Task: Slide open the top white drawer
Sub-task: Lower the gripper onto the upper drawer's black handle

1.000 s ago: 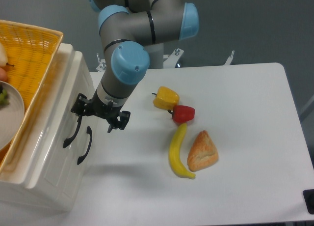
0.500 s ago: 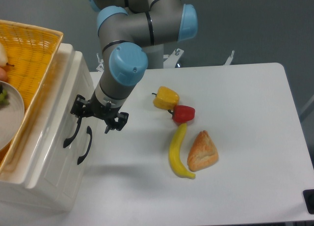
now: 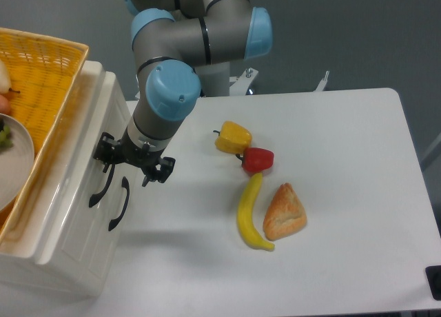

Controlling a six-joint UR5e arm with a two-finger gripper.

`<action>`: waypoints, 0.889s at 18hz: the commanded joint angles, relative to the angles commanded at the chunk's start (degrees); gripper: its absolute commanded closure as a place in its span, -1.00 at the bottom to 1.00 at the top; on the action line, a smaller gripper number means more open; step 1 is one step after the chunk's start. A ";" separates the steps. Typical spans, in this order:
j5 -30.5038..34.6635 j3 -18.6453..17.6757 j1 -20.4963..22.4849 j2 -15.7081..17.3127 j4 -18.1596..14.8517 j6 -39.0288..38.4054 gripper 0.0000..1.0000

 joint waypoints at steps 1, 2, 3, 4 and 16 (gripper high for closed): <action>0.00 0.00 -0.09 -0.17 0.00 -0.26 -0.63; 0.09 0.00 -0.09 -0.26 0.00 -0.96 -0.56; 0.17 0.00 -0.09 -0.26 0.00 -1.58 -0.50; 0.09 0.00 -0.09 -0.26 0.17 -1.84 -0.46; 0.09 0.17 -0.18 0.09 0.18 -1.85 -0.29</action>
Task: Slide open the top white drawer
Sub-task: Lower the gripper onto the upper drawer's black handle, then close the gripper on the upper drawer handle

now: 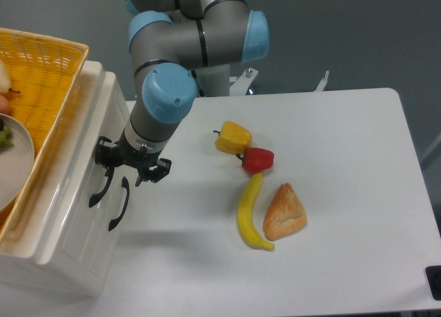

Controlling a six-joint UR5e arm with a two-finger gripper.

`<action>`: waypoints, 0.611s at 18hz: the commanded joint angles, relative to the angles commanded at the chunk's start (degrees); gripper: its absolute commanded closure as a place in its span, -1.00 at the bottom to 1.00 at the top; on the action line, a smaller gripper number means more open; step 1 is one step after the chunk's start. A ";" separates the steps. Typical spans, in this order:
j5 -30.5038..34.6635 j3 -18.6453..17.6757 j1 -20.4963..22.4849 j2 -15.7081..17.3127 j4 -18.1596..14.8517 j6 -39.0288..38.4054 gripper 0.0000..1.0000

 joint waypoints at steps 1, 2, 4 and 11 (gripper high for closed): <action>0.00 0.00 0.00 0.00 0.00 0.00 -0.26; 0.00 0.00 0.00 0.00 0.00 0.00 -0.25; 0.09 0.35 -0.52 0.09 0.00 -0.09 -0.22; 0.09 0.70 -0.79 0.00 0.00 -0.09 -0.12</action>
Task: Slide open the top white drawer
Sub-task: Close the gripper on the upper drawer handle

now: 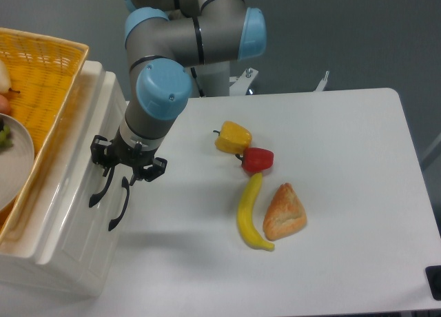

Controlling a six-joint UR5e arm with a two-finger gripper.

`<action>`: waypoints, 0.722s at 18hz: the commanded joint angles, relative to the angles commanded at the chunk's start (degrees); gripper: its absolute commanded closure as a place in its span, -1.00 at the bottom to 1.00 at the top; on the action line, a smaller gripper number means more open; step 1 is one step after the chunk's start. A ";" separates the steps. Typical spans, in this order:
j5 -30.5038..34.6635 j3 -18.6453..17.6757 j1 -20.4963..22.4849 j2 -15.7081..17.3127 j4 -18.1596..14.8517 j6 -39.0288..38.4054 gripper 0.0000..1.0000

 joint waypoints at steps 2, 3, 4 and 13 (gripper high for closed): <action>0.09 -0.09 0.00 0.00 0.00 0.00 -0.10; 0.00 0.00 0.00 0.00 0.00 0.00 -0.10; 0.00 0.00 0.00 0.00 -0.09 0.00 -0.08; 0.00 0.09 -0.35 -0.09 0.00 -1.58 0.12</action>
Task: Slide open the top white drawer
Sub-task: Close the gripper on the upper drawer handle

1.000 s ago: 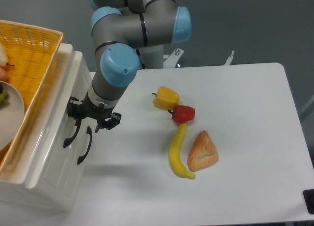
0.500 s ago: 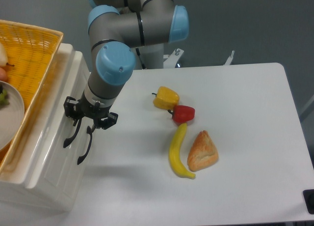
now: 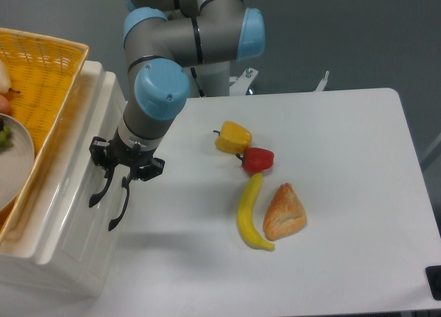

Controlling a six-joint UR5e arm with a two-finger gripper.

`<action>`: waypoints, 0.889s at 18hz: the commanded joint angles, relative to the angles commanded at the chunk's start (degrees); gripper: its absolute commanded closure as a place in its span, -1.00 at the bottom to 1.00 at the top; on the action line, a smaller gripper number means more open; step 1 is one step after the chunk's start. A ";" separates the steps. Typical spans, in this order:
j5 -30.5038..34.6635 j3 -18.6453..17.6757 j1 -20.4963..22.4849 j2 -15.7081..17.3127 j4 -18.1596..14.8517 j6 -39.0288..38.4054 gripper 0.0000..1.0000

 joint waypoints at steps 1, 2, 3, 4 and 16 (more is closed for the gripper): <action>0.09 0.00 -0.09 0.00 0.00 0.00 0.14; 0.18 0.00 -0.09 0.00 0.00 0.00 0.16; 0.18 0.00 -0.18 0.00 0.00 0.00 0.19; 0.18 0.00 -0.18 0.00 0.00 0.09 0.20; 0.18 0.18 -0.27 0.18 0.00 0.00 0.45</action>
